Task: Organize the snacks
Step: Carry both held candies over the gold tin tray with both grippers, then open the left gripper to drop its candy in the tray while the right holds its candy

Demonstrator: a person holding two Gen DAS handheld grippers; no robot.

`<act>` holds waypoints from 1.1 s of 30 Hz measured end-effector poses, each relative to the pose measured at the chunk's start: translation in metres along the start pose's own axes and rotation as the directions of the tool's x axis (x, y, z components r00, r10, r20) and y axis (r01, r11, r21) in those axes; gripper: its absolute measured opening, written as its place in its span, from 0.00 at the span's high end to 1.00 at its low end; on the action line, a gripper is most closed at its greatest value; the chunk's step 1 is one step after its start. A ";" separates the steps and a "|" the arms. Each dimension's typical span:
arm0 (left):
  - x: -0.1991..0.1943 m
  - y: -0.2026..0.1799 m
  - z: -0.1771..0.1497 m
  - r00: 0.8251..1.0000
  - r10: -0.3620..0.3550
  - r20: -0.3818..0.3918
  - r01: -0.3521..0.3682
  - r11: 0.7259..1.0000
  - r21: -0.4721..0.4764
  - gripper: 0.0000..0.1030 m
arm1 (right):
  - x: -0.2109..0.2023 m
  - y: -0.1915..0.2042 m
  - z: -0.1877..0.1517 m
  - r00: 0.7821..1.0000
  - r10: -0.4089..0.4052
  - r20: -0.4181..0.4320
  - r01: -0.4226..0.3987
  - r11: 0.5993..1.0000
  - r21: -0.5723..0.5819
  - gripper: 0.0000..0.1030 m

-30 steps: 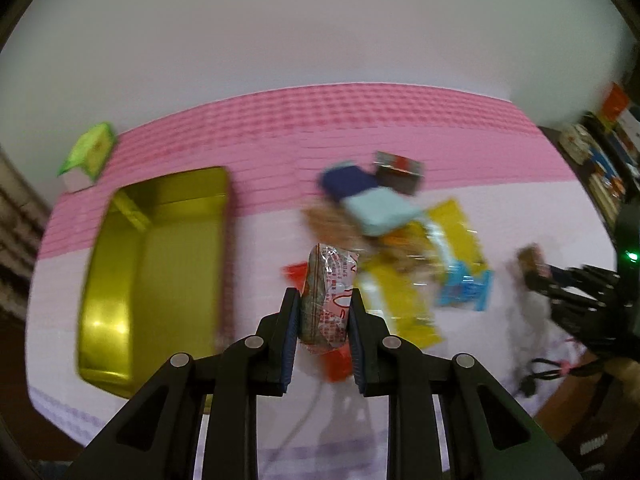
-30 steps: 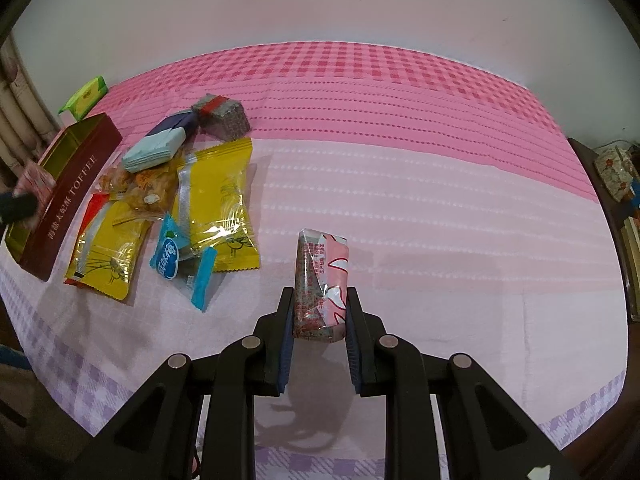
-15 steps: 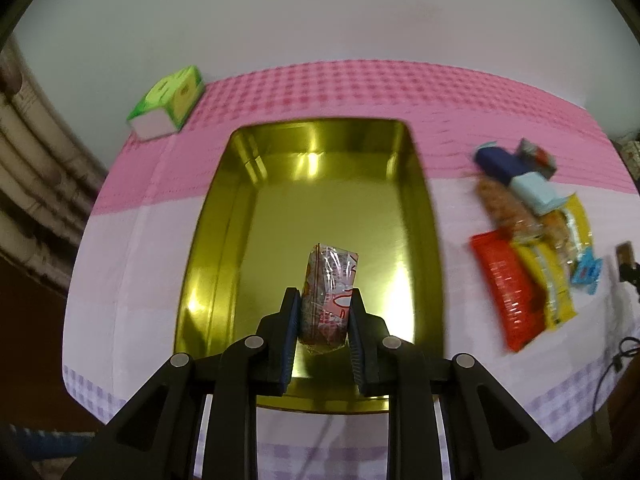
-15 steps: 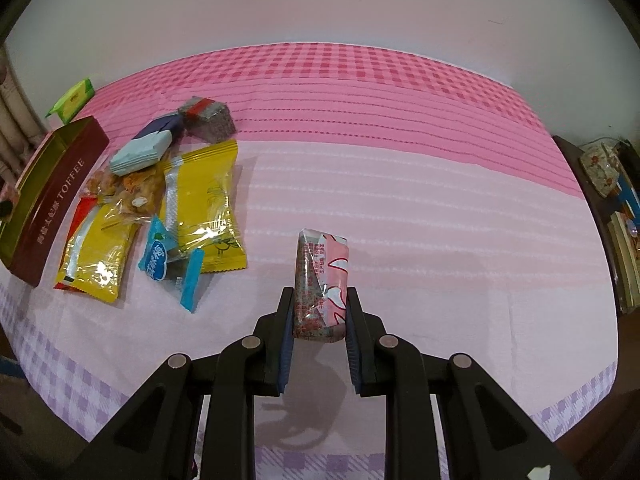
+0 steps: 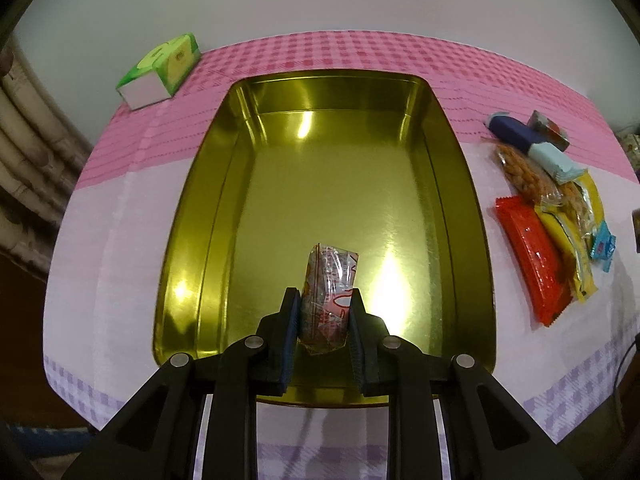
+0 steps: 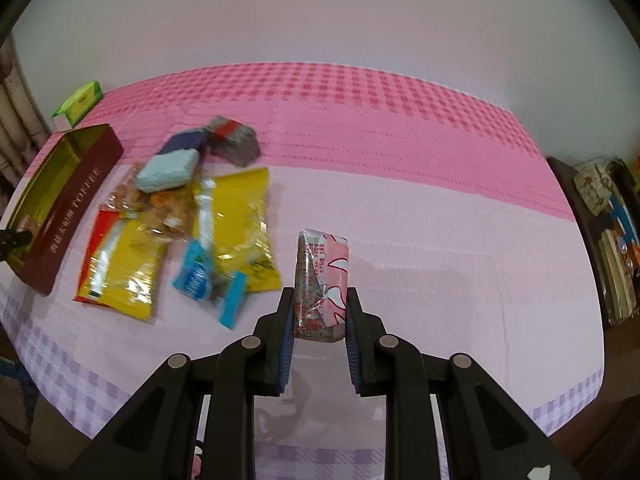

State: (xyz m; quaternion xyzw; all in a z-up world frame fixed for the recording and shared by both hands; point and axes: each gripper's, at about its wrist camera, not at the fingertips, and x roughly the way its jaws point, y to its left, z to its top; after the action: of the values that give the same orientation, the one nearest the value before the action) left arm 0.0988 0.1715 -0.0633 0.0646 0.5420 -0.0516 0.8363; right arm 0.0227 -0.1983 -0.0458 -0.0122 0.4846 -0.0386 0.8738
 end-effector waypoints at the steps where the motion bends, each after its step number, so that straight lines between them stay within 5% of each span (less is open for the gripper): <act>1: -0.001 -0.001 0.000 1.000 -0.003 -0.001 0.003 1.000 0.001 0.77 | -0.002 0.004 0.002 1.000 0.004 0.006 -0.004 1.000 -0.007 0.80; 14: 0.005 0.008 -0.005 1.000 0.004 -0.023 -0.004 1.000 0.004 0.77 | -0.013 0.074 0.025 0.993 0.110 0.031 -0.105 0.987 -0.119 0.80; 33: 0.013 0.026 -0.009 0.999 -0.012 -0.041 0.011 1.000 -0.018 0.76 | -0.024 0.210 0.049 0.953 0.302 -0.008 -0.293 0.918 -0.268 0.80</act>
State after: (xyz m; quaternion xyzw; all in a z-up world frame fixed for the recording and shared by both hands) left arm 0.0998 0.1986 -0.0771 0.0551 0.5597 -0.0502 0.8254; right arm 0.0631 0.0125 -0.0121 -0.0562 0.4671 0.1601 0.8678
